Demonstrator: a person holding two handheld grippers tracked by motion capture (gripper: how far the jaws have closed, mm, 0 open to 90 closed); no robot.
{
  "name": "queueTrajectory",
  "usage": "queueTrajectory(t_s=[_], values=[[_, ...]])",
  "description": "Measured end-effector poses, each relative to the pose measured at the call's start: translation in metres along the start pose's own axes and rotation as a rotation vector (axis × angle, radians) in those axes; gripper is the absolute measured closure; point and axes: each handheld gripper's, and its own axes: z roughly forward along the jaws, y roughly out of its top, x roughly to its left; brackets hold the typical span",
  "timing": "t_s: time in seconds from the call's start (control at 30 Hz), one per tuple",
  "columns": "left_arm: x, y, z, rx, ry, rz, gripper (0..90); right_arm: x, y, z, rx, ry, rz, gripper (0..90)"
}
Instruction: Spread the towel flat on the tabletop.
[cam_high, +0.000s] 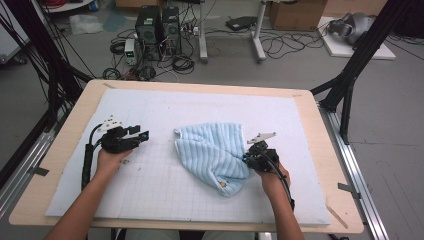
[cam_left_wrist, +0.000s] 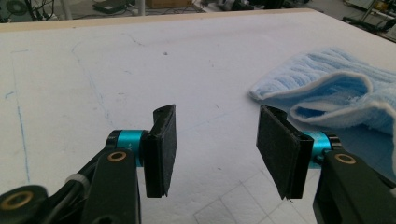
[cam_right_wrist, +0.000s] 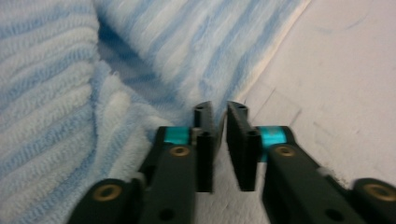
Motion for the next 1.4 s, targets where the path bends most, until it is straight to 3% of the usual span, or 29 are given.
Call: queueTrajectory(t_s=[0.1,0.17,0.23,0.4,0.53,0.63,0.7,0.77,0.8,0.83,0.9,0.93,1.0,1.03,1.07,1.1,1.13,1.2,1.23,1.3,1.4], values=[[-0.001,0.000,0.001,0.000,-0.002,0.001,47.8,-0.001,0.013,-0.003,-0.102,-0.004,0.004,57.5],[-0.001,-0.001,0.002,0.003,-0.004,0.004,47.8,-0.001,0.016,-0.002,-0.118,0.002,0.008,54.7],[-0.001,-0.001,0.002,0.001,-0.004,0.001,47.6,0.004,0.035,0.007,-0.147,0.043,-0.011,48.7],[0.001,0.000,0.001,-0.003,-0.001,-0.006,47.3,0.015,0.058,0.028,-0.134,0.102,-0.065,44.4],[0.003,0.000,-0.001,-0.011,0.003,-0.016,47.3,0.028,0.083,0.063,-0.075,0.164,-0.113,39.9],[0.004,0.000,-0.002,-0.016,0.005,-0.022,47.3,0.034,0.089,0.073,-0.057,0.200,-0.118,38.6],[0.005,0.001,-0.003,-0.020,0.005,-0.024,47.3,0.042,0.096,0.086,-0.015,0.224,-0.135,41.4],[0.005,0.001,-0.003,-0.020,0.007,-0.022,47.3,0.043,0.097,0.088,-0.017,0.225,-0.139,46.8],[0.005,0.001,-0.003,-0.020,0.006,-0.024,47.3,0.042,0.099,0.089,-0.015,0.224,-0.141,56.7],[0.004,0.001,-0.003,-0.020,0.004,-0.021,47.3,0.039,0.105,0.089,-0.011,0.205,-0.150,77.2],[0.004,0.001,-0.002,-0.016,0.002,-0.021,47.3,0.038,0.107,0.090,-0.010,0.194,-0.164,82.5],[0.003,0.001,-0.002,-0.015,0.003,-0.017,47.3,0.035,0.116,0.094,-0.021,0.128,-0.175,85.3],[0.003,0.001,-0.002,-0.016,0.001,-0.015,47.3,0.033,0.119,0.094,-0.037,0.108,-0.167,85.7],[0.003,0.001,-0.002,-0.016,0.001,-0.015,47.3,0.028,0.124,0.096,-0.070,0.082,-0.138,85.7],[0.002,0.001,-0.002,-0.017,-0.001,-0.017,47.3,0.019,0.133,0.098,-0.098,0.022,-0.104,85.7],[0.002,0.001,-0.002,-0.017,-0.001,-0.018,47.3,0.019,0.133,0.098,-0.098,0.022,-0.104,85.7],[0.002,0.001,-0.002,-0.014,-0.003,-0.013,47.3,0.011,0.140,0.100,-0.142,-0.029,-0.053,85.5],[0.002,0.001,-0.003,-0.013,-0.001,-0.010,47.3,0.008,0.143,0.100,-0.146,-0.048,-0.036,85.5],[0.003,0.001,-0.003,-0.018,0.000,-0.015,47.3,0.002,0.150,0.101,-0.180,-0.101,0.019,85.5],[0.004,0.001,-0.005,-0.024,0.001,-0.019,47.3,-0.001,0.151,0.101,-0.190,-0.117,0.040,85.1],[0.005,0.001,-0.006,-0.030,-0.002,-0.031,47.3,-0.003,0.151,0.105,-0.184,-0.081,0.075,77.3]])
